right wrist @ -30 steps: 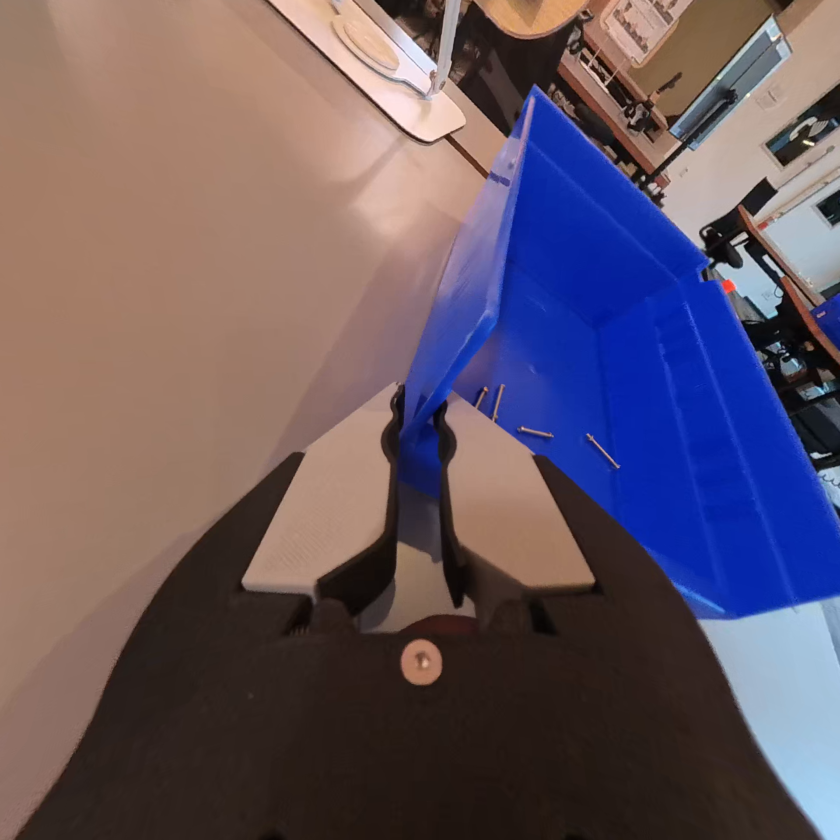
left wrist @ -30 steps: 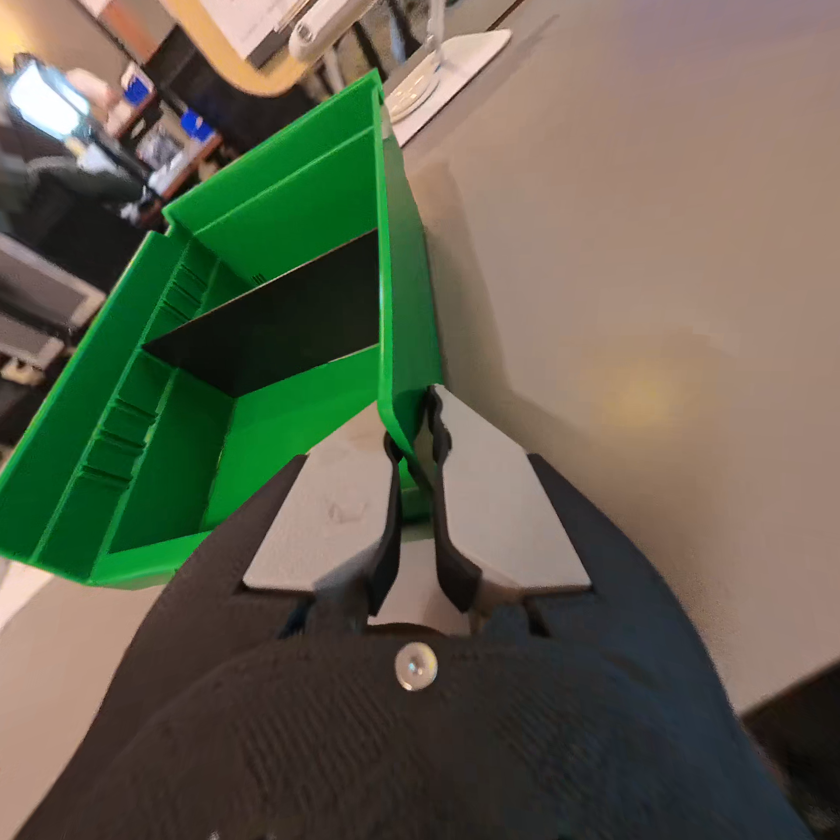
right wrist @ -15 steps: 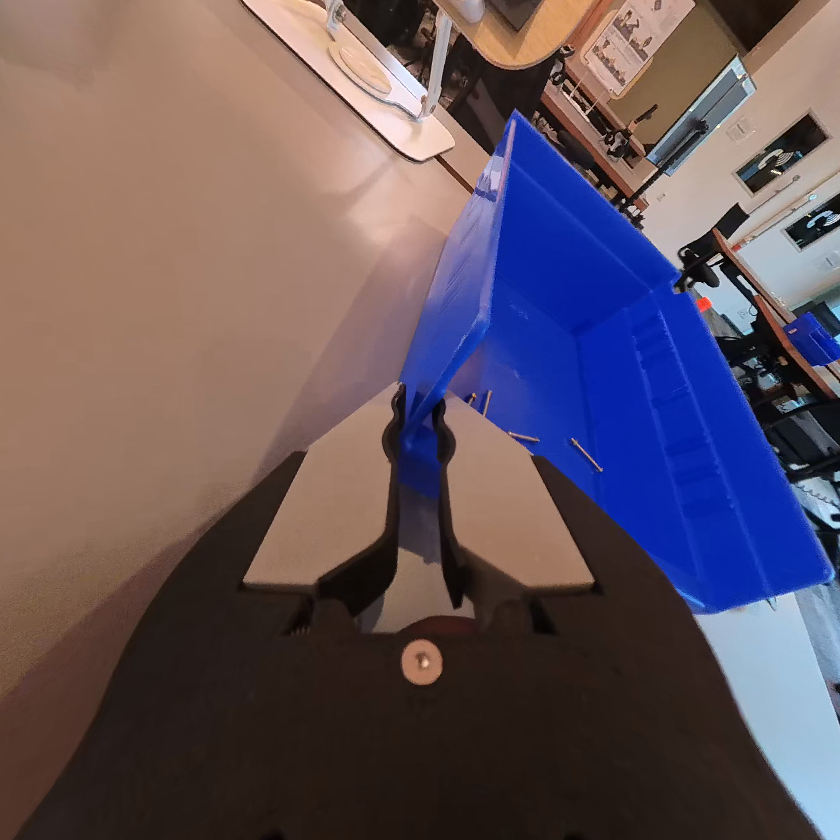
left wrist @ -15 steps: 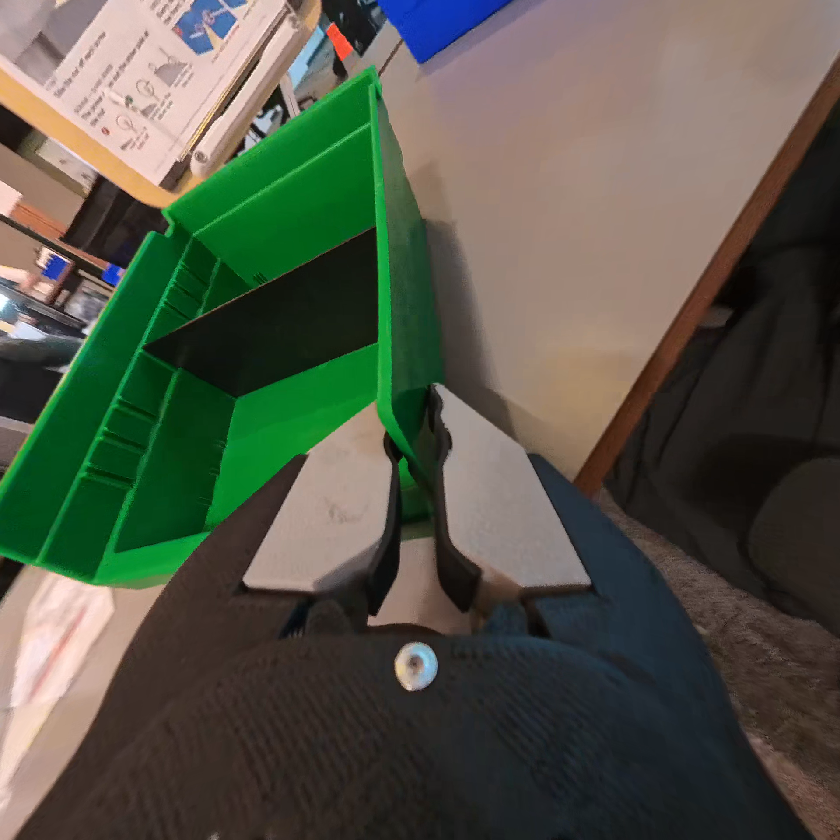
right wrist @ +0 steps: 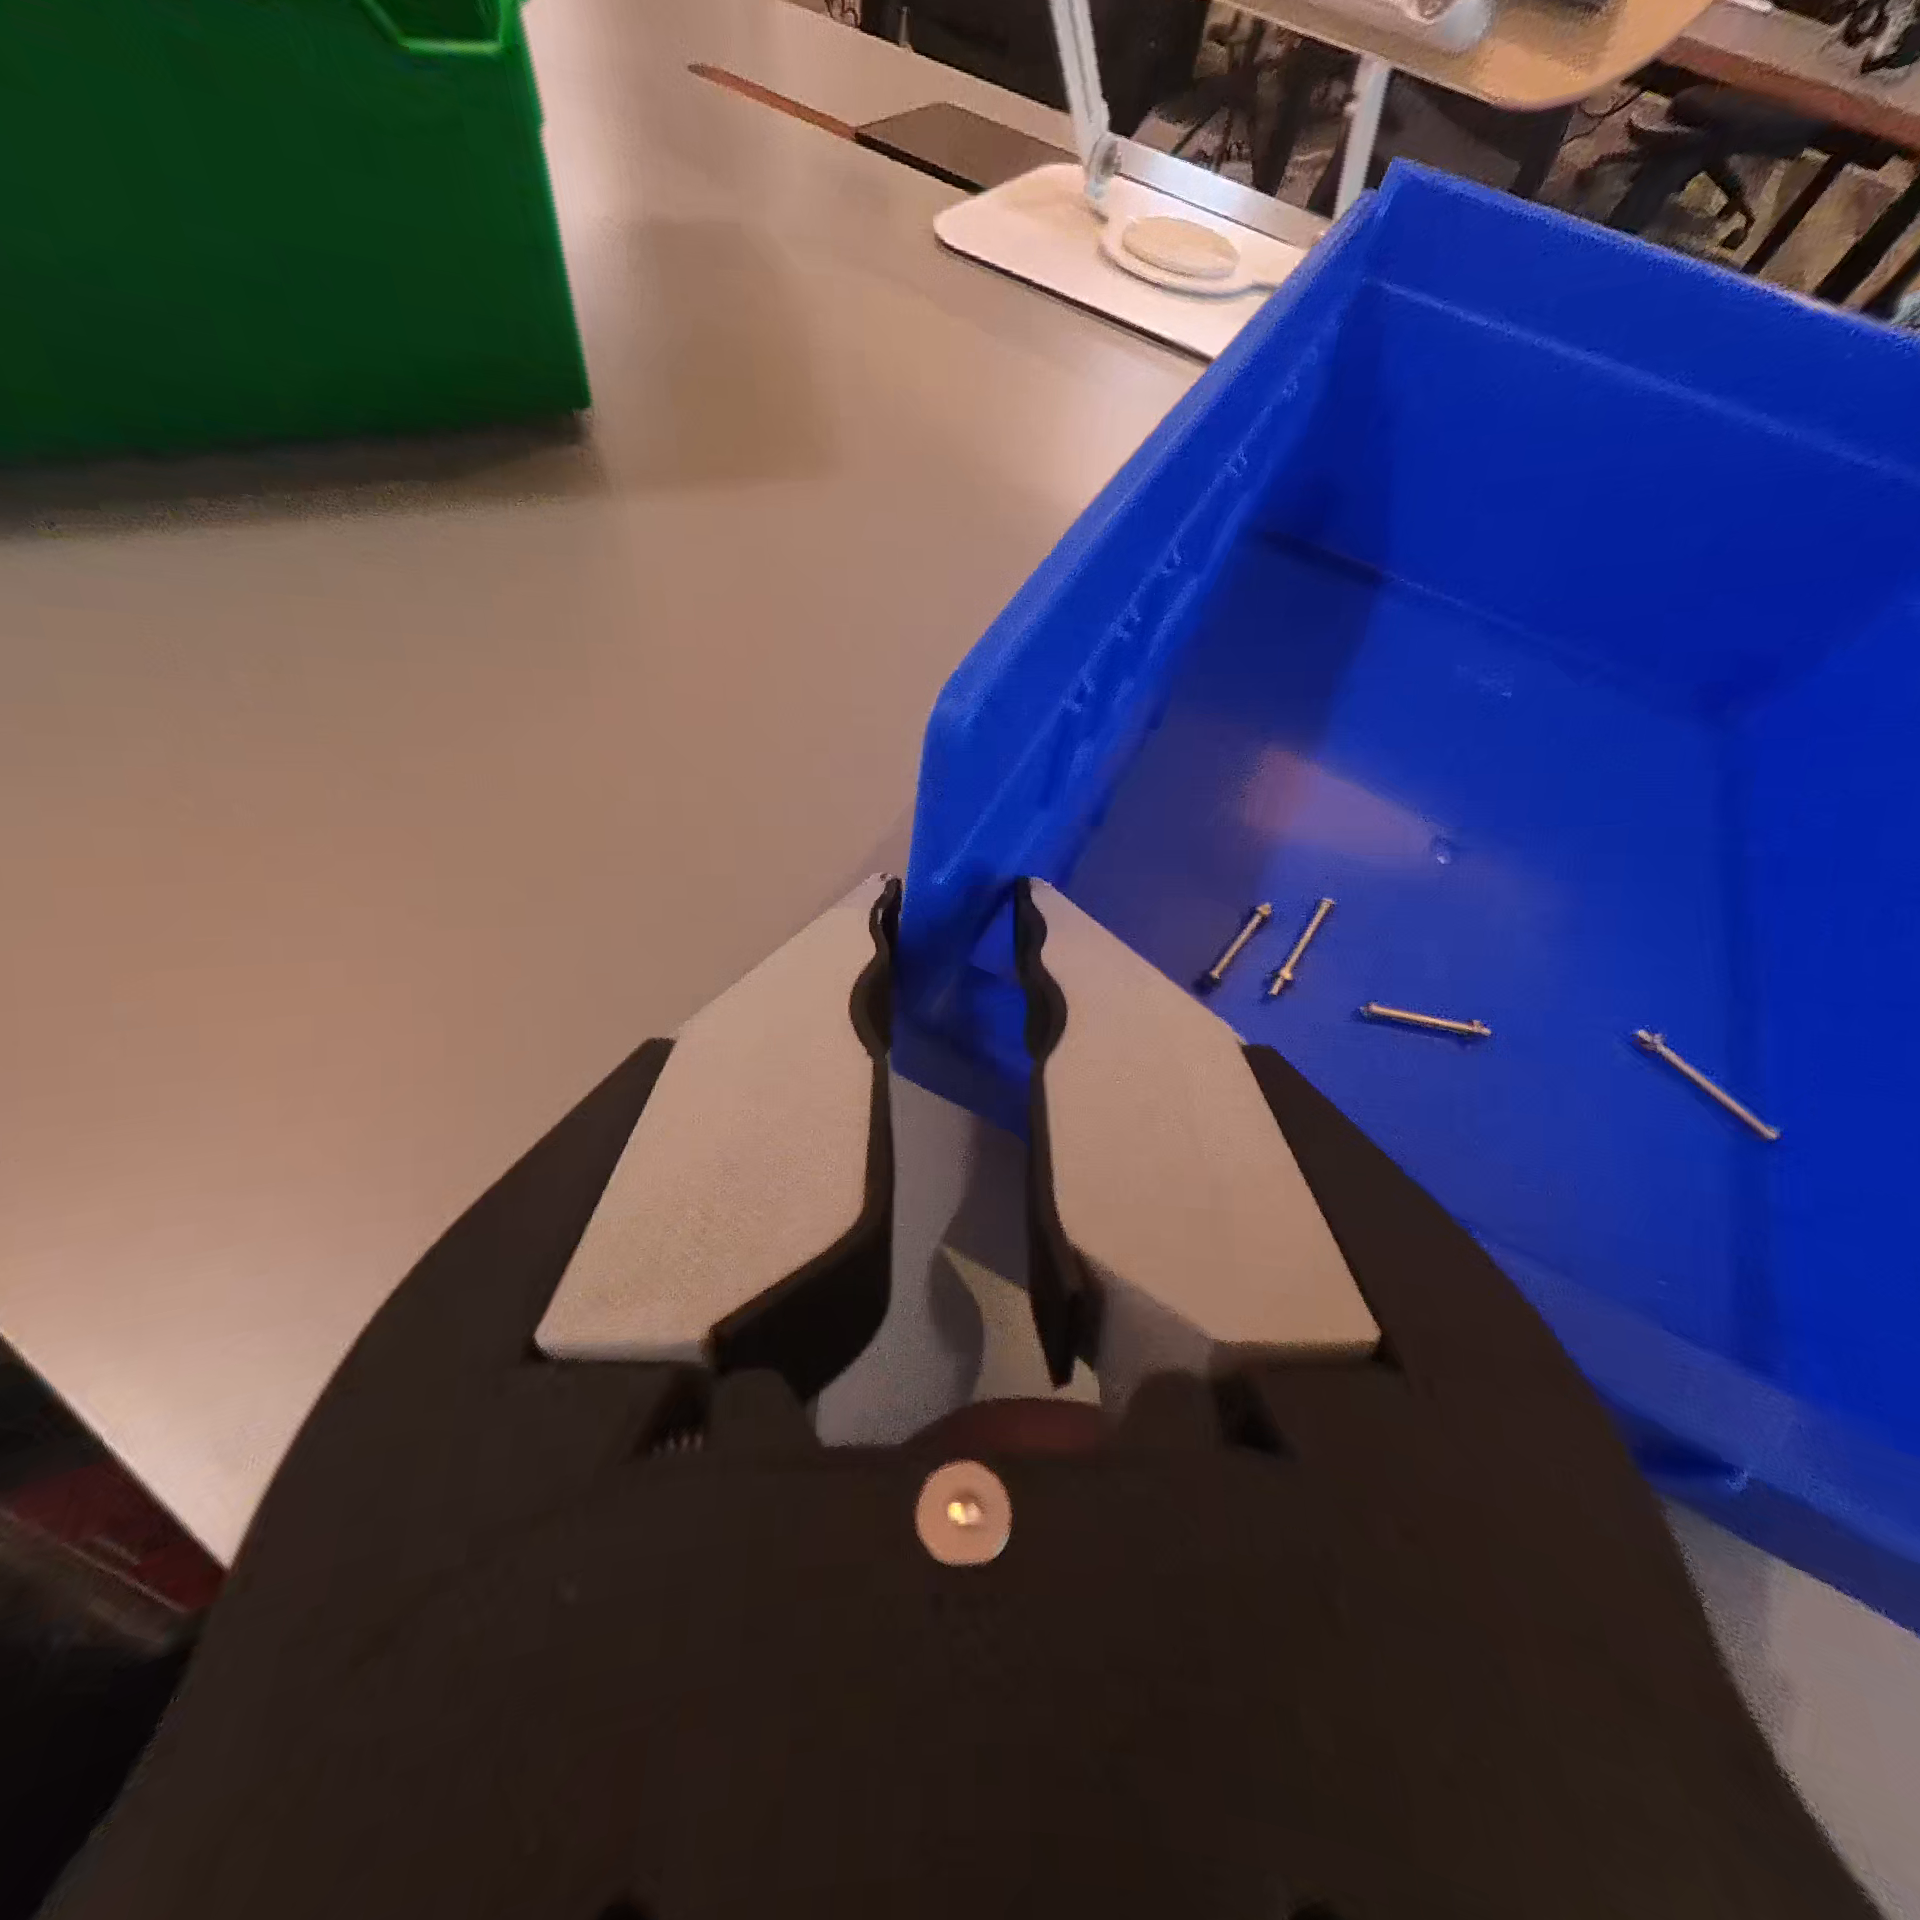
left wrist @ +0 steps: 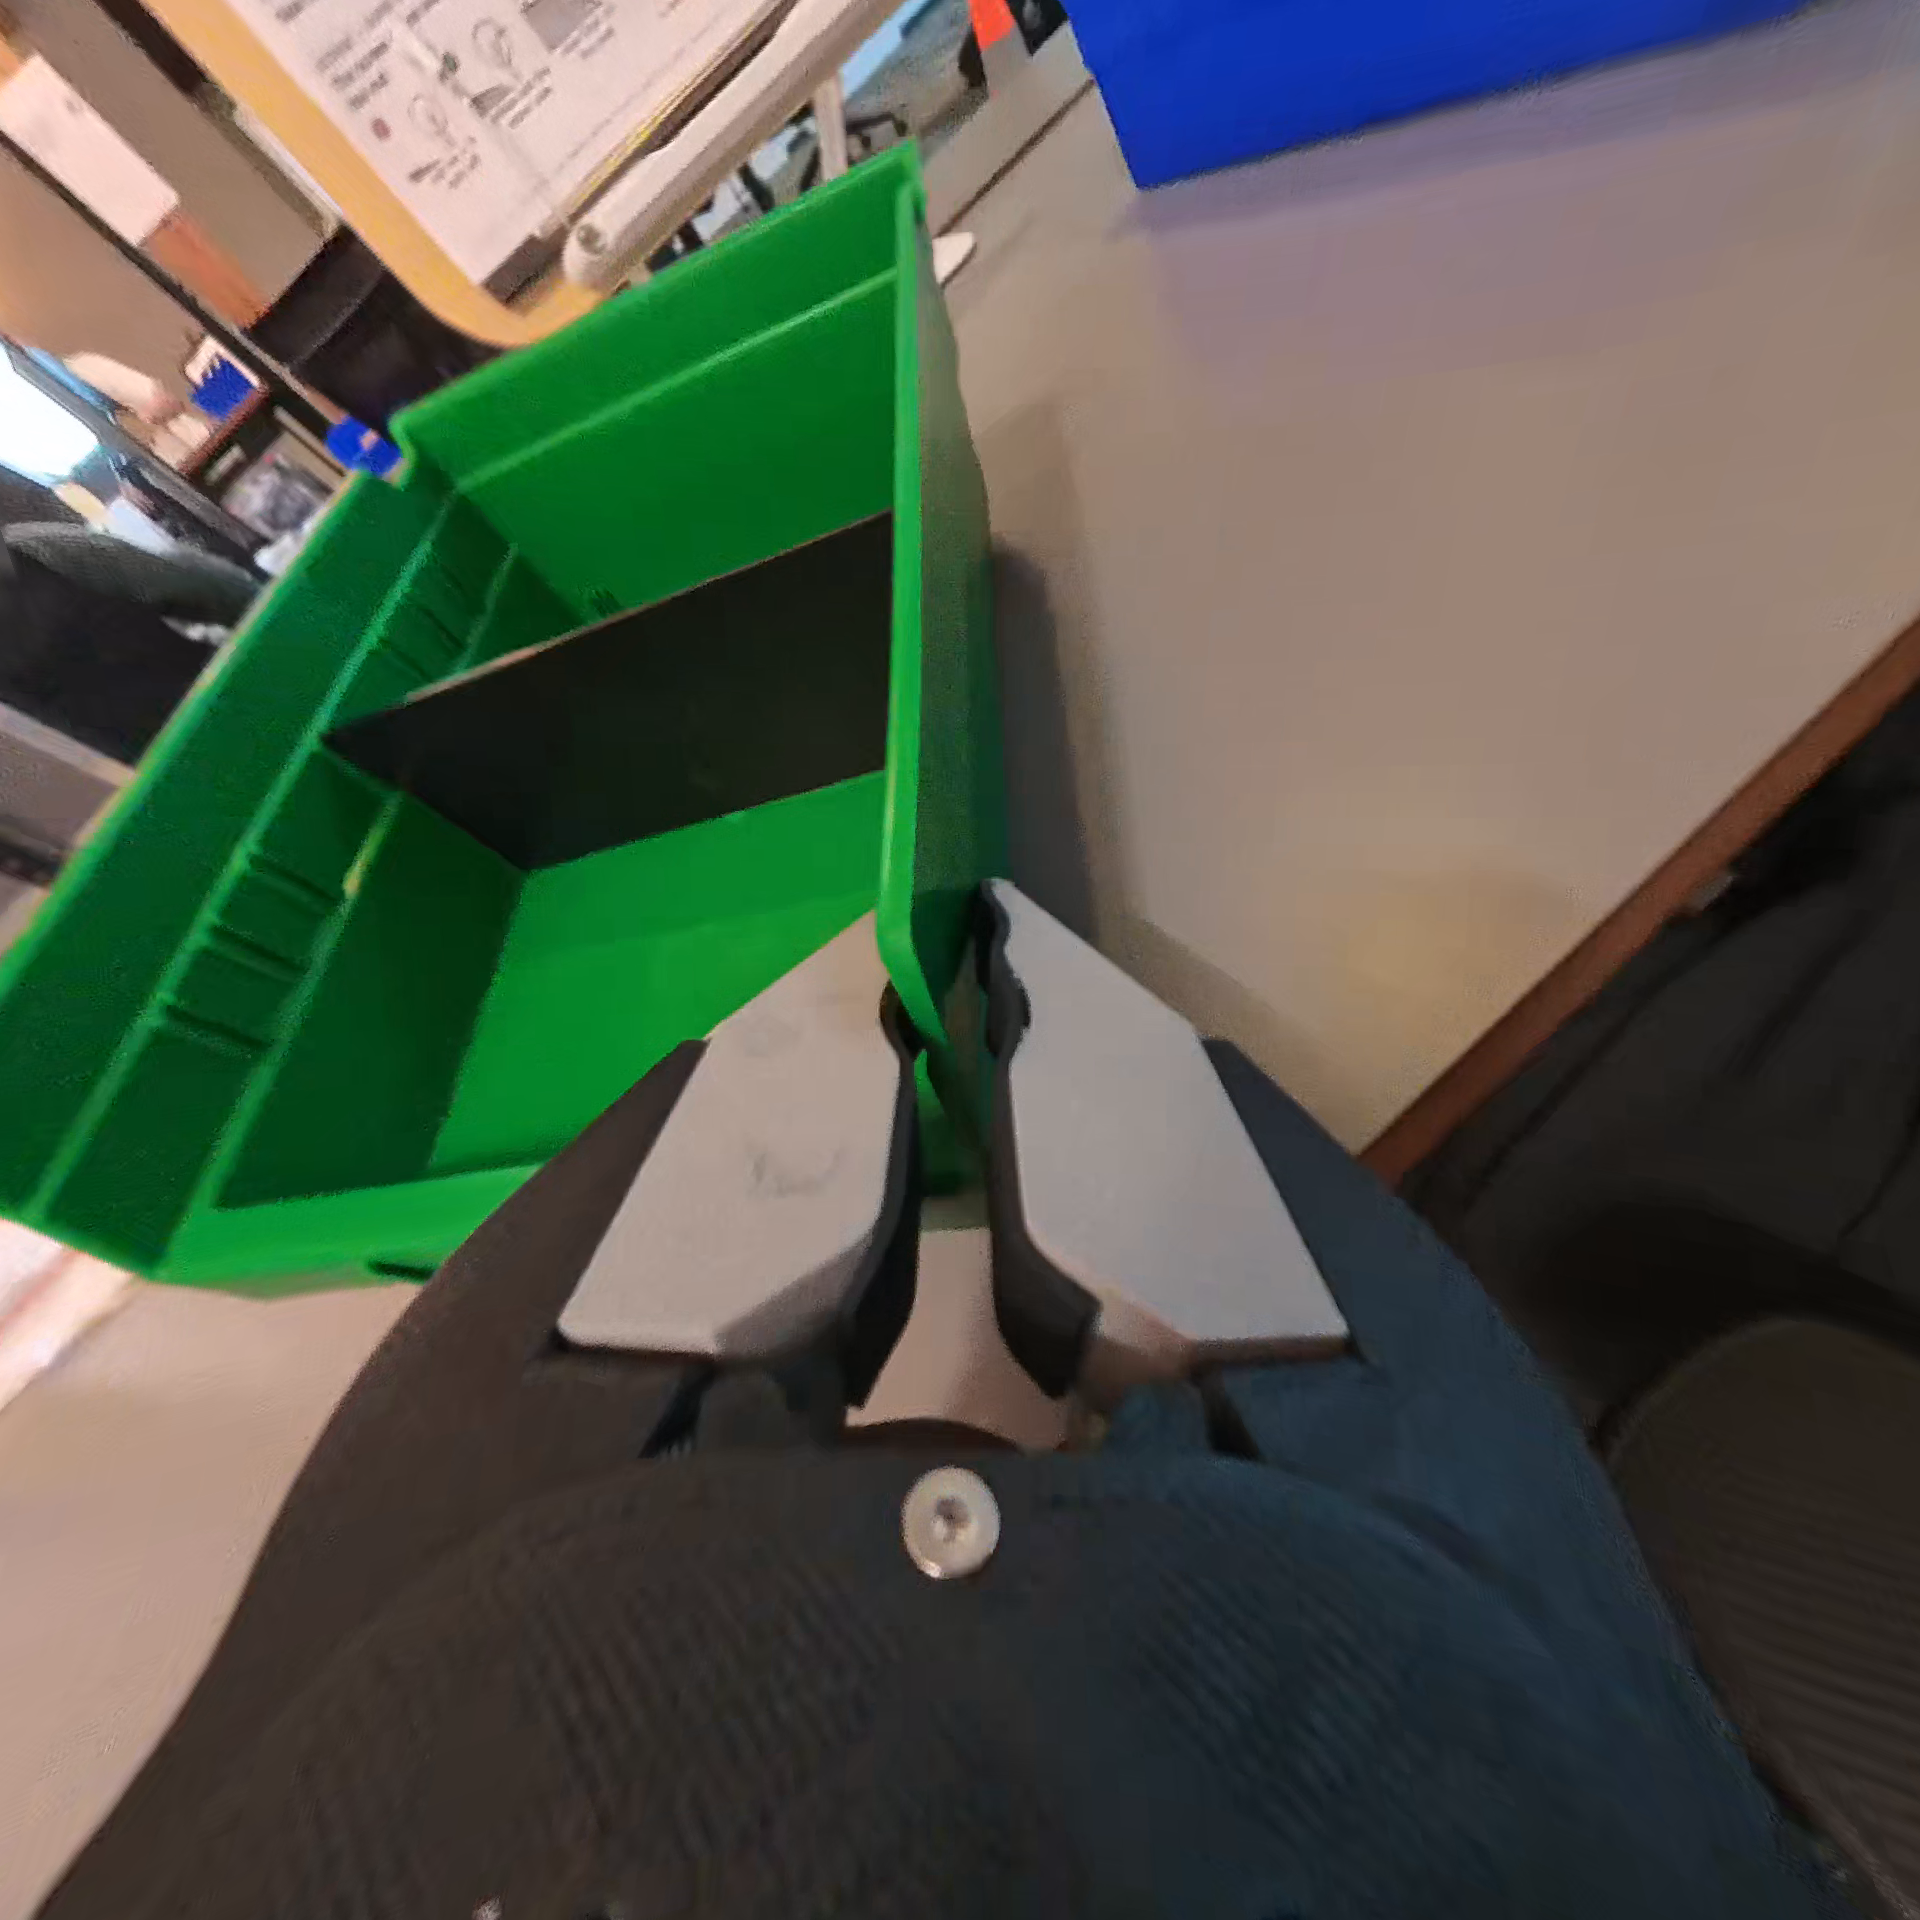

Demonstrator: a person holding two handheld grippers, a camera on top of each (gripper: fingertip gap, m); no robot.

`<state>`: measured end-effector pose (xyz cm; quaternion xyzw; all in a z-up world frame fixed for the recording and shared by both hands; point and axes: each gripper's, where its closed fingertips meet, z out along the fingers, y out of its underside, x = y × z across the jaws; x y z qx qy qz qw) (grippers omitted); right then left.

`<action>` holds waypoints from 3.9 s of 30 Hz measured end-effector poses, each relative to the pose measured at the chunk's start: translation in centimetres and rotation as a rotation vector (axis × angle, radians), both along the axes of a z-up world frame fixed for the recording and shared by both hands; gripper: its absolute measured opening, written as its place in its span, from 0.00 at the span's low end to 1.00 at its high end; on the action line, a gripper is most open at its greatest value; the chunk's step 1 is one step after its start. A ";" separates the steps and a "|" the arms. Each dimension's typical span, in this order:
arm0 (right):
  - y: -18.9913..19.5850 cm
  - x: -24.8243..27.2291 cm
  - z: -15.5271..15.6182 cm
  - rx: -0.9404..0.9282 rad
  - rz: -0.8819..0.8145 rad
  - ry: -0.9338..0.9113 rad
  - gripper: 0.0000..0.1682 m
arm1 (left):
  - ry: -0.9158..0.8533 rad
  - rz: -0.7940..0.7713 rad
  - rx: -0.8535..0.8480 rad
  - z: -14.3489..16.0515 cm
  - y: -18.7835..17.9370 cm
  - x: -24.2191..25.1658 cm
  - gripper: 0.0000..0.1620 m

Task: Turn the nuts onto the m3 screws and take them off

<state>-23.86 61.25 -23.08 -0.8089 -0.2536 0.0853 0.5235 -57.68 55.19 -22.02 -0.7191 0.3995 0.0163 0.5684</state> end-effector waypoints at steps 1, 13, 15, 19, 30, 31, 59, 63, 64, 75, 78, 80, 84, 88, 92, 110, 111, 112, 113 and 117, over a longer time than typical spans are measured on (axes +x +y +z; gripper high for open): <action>0.0 -1.0 0.0 -0.004 -0.003 0.012 0.11 | -0.030 0.013 -0.017 0.2 0.2 0.0 0.03; -0.9 -20.9 0.8 -0.046 0.207 0.161 0.12 | -0.241 0.205 0.048 9.8 -2.2 -4.0 0.03; -0.8 -25.4 0.8 -0.050 0.264 0.151 0.09 | -0.229 0.220 0.070 12.5 -2.6 -4.0 0.03; -0.8 -35.4 0.6 0.019 0.444 0.036 0.01 | -0.225 0.182 0.117 18.3 -2.8 -2.1 0.03; -12.4 -38.1 -3.2 0.025 0.848 -0.292 0.13 | -0.103 -0.206 0.124 24.3 -3.4 13.7 0.03; -13.2 -35.7 -3.7 0.035 0.853 -0.313 0.13 | -0.106 -0.252 0.102 23.8 -3.5 15.5 0.03; -12.6 8.9 4.5 0.186 0.063 0.056 0.21 | -0.195 -0.551 -0.286 6.9 -4.6 37.1 0.33; -10.5 5.0 4.0 0.193 0.110 -0.051 0.19 | -0.170 -0.354 -0.283 8.8 -2.6 25.4 0.47; -9.7 4.6 3.8 0.208 0.095 -0.087 0.18 | -0.152 -0.269 -0.274 8.7 -1.6 22.2 0.52; -8.2 15.8 0.4 -0.003 -0.237 -0.451 0.05 | -0.135 -0.204 -0.529 -1.2 0.9 10.8 0.49; -9.2 23.2 0.2 -0.086 -0.387 -0.452 0.09 | -0.098 -0.197 -0.465 -1.7 1.8 12.6 0.43; -9.8 24.4 0.3 -0.121 -0.379 -0.366 0.17 | -0.048 -0.128 -0.348 -1.1 3.4 13.2 0.37; -9.8 18.7 2.4 0.002 -0.186 -0.184 0.23 | -0.002 0.002 -0.239 -0.4 5.7 13.2 0.05; -8.5 15.6 2.3 0.124 -0.170 -0.317 0.23 | -0.056 0.107 -0.242 -0.2 7.1 12.1 0.04; -7.5 13.3 1.6 0.159 -0.173 -0.321 0.25 | -0.158 0.236 -0.251 0.0 7.1 8.9 0.03; -0.6 12.2 -0.7 -0.015 -0.091 -0.250 0.13 | -0.341 0.219 -0.237 1.3 9.2 12.8 0.20; -0.7 12.2 -0.7 -0.020 -0.057 -0.244 0.13 | -0.347 0.201 -0.243 1.3 9.3 13.4 0.23; -0.7 12.1 -0.7 -0.032 -0.029 -0.224 0.13 | -0.351 0.189 -0.246 1.3 9.4 13.8 0.25; -0.8 11.9 -0.7 -0.045 0.000 -0.197 0.13 | -0.345 0.179 -0.242 1.2 9.6 14.2 0.25; 0.1 11.6 -0.7 -0.081 0.044 -0.107 0.13 | -0.326 0.165 -0.237 1.0 11.1 15.0 0.25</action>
